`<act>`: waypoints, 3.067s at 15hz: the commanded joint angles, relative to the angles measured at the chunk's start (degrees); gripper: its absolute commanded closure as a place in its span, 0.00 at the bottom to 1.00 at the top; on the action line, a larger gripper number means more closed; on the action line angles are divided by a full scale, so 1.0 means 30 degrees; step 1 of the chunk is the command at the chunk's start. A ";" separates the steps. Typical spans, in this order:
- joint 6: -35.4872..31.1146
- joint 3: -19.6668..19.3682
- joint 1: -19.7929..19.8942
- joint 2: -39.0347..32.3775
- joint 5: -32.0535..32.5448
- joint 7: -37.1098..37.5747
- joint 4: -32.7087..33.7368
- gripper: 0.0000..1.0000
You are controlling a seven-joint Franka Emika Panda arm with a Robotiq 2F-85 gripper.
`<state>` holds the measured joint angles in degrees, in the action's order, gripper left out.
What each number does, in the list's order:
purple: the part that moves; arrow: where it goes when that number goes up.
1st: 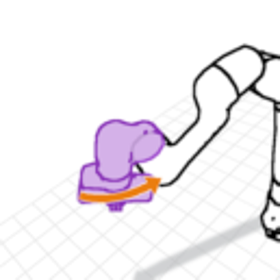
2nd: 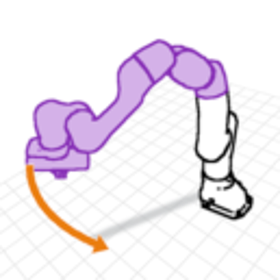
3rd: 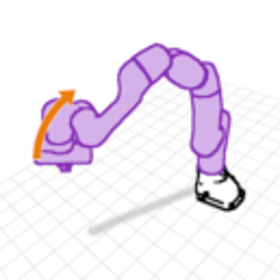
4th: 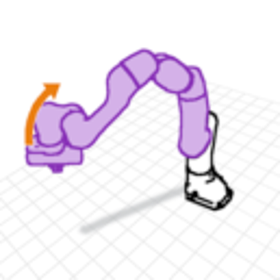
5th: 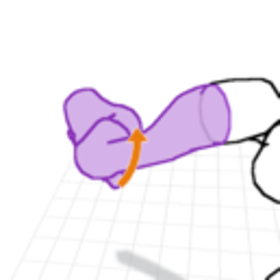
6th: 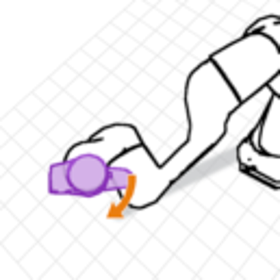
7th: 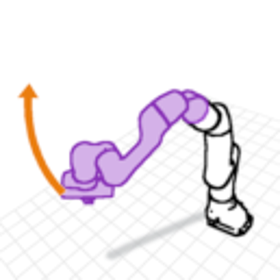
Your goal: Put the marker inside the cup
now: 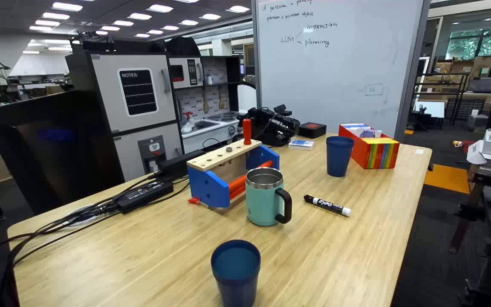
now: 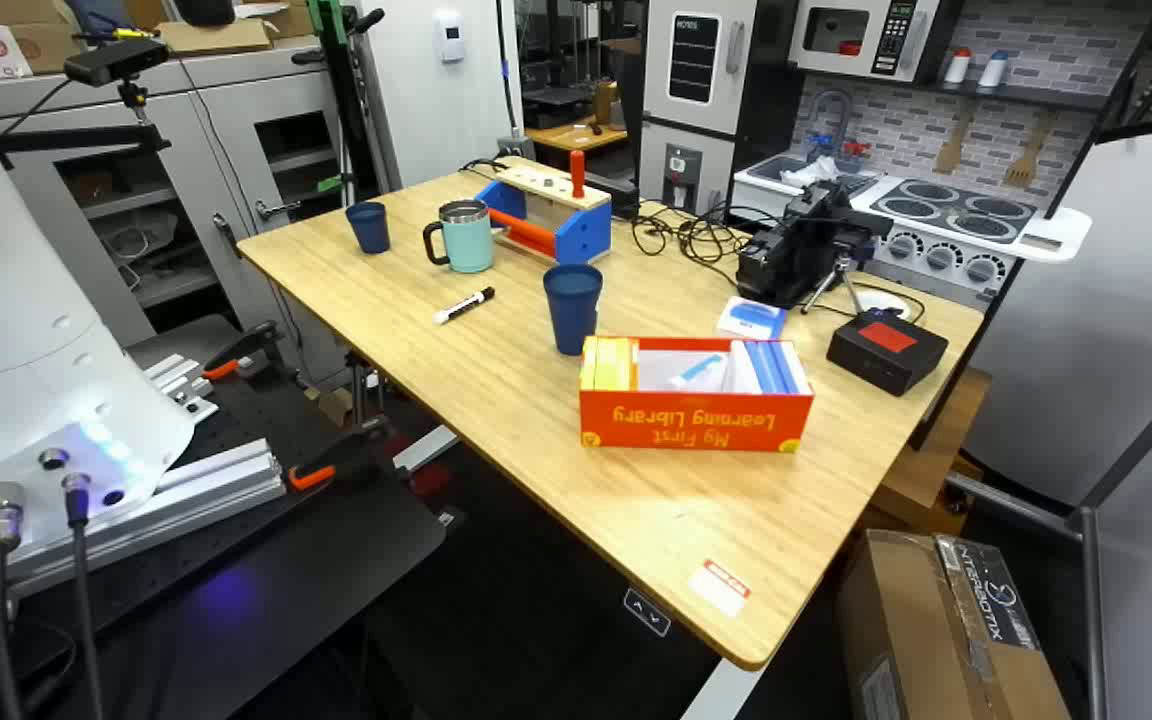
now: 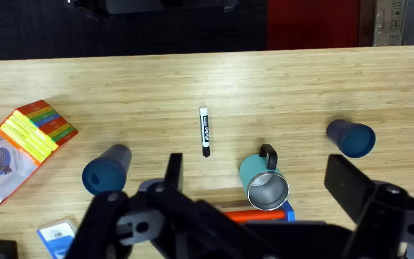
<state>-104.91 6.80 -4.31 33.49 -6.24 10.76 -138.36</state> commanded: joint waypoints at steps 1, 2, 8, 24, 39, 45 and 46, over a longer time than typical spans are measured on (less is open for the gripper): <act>0.0046 0.0034 0.0049 0.0003 -0.0015 -0.0022 0.0045 0.00; 0.0045 0.0034 0.0049 0.0006 -0.0015 -0.0022 0.0046 0.00; -0.0803 -0.0996 -0.0097 -0.1346 -0.0381 -0.2227 0.0101 0.00; -0.8691 -0.1569 -0.0485 -1.5973 -0.4116 -0.4339 0.3246 0.00; -0.9951 -0.1998 -0.0885 -1.9634 -0.1271 -0.0066 0.4839 0.00; -1.3504 -0.2404 -0.2156 -2.1283 0.0732 0.2661 0.4020 0.00; -1.4218 -0.2452 -0.2213 -2.1676 0.0872 0.2761 0.3872 0.00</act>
<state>-142.40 0.64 -9.65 -29.83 -5.80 16.77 -125.55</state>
